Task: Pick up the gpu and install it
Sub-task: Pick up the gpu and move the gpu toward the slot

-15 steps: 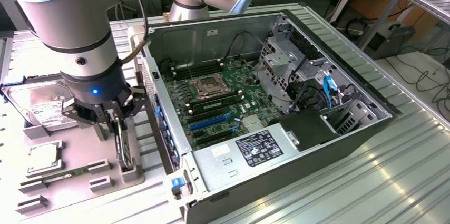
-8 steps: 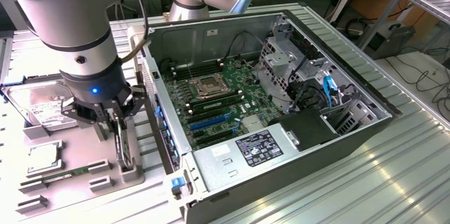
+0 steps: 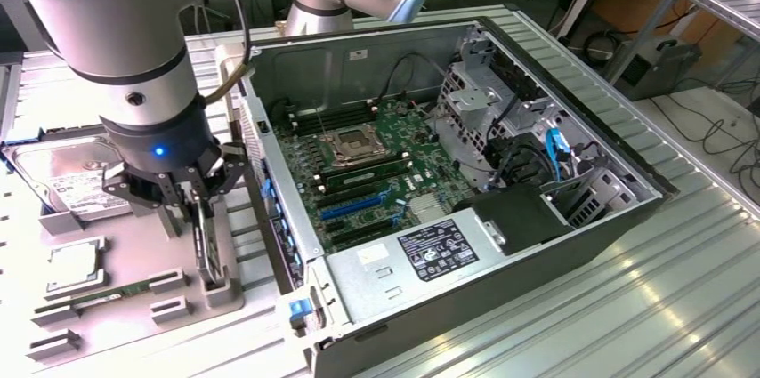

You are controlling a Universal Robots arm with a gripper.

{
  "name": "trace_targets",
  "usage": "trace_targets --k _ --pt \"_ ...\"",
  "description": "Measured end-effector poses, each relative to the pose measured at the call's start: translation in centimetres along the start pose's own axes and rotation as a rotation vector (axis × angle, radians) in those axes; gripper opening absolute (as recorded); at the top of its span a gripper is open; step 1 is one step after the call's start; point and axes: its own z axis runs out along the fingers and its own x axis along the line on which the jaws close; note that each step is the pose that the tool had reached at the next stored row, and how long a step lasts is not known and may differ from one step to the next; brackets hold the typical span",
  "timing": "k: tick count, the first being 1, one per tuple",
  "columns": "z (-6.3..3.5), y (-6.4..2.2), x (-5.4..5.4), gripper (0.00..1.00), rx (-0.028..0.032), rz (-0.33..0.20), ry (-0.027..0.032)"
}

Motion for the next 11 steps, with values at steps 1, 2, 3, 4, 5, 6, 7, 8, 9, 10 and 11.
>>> trace_targets --k 1,2,3,4,5,6,7,8,9,10,11 --pt "-0.02 0.0 0.0 0.26 0.0 0.0 0.0" --pt "-0.05 0.0 0.0 0.26 0.0 0.0 0.0" --pt "-0.08 0.0 0.0 0.26 0.0 0.0 0.0" --pt "-0.12 0.0 0.0 0.26 0.0 0.0 0.0" --pt "-0.15 0.0 -0.01 0.26 0.0 0.0 0.0" --pt "-0.17 0.01 0.0 0.26 0.0 0.0 0.0" --pt "-0.2 0.01 0.0 0.26 -0.0001 0.0 -0.0001" --pt "-0.23 0.01 0.0 0.26 -0.0001 0.0 -0.0001" --pt "-0.25 0.01 -0.01 0.26 0.0 0.0 0.0" --pt "-0.29 0.01 -0.01 0.26 0.0 0.0 0.0" --pt "-0.33 0.01 -0.01 0.26 0.0 0.0 -0.0001"
